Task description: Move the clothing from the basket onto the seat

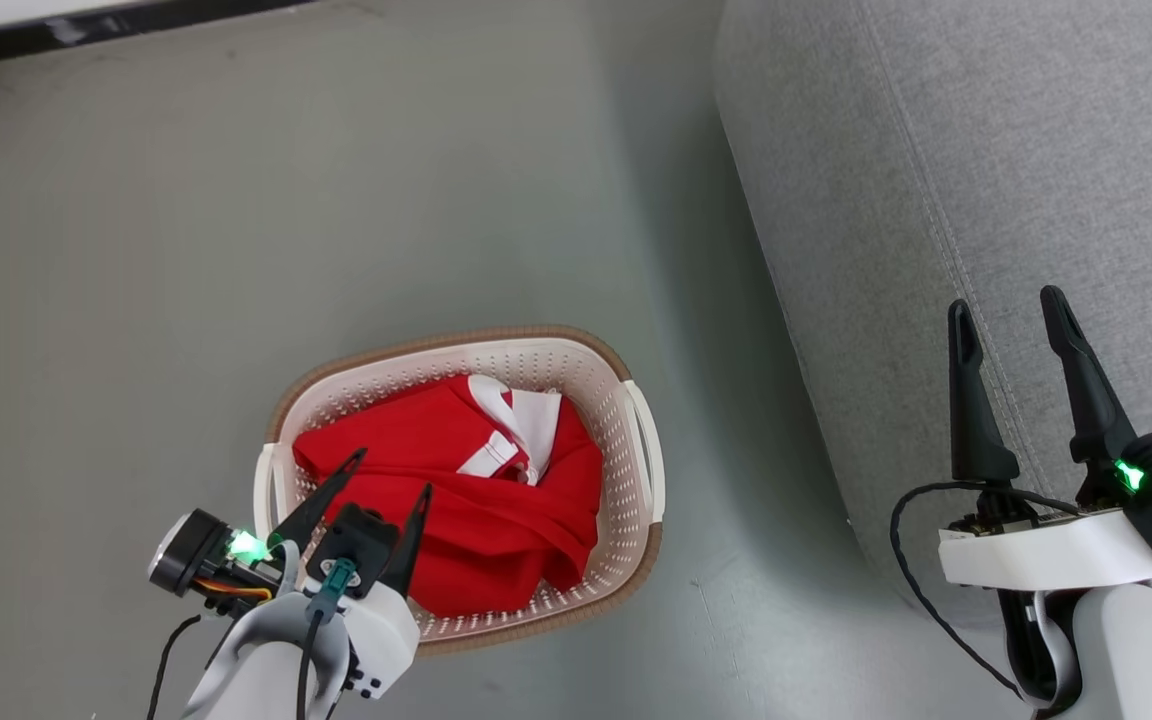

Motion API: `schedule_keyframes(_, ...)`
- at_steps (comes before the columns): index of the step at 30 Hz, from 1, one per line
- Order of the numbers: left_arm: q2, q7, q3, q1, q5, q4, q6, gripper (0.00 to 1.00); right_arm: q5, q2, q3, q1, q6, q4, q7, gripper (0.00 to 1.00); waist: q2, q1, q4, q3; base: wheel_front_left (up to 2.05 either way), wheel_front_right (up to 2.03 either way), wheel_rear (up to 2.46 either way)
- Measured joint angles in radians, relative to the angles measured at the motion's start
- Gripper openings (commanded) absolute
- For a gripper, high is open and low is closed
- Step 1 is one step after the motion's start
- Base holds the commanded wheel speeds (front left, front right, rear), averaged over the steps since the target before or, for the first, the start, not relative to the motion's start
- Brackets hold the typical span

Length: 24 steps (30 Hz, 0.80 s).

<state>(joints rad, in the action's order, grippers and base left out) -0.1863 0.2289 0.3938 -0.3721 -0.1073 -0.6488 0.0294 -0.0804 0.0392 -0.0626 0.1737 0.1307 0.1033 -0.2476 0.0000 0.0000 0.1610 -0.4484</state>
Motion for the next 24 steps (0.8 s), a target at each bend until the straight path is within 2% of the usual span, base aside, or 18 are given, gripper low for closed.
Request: schedule_keyframes(24,0.002,0.001,0.087,-0.155,-0.098,-0.163,-0.03,1.0,-0.018,0.0,0.004,0.081,0.0,0.004,0.0,1.0,0.0,0.0,0.029,-0.155,0.0,0.0,0.0)
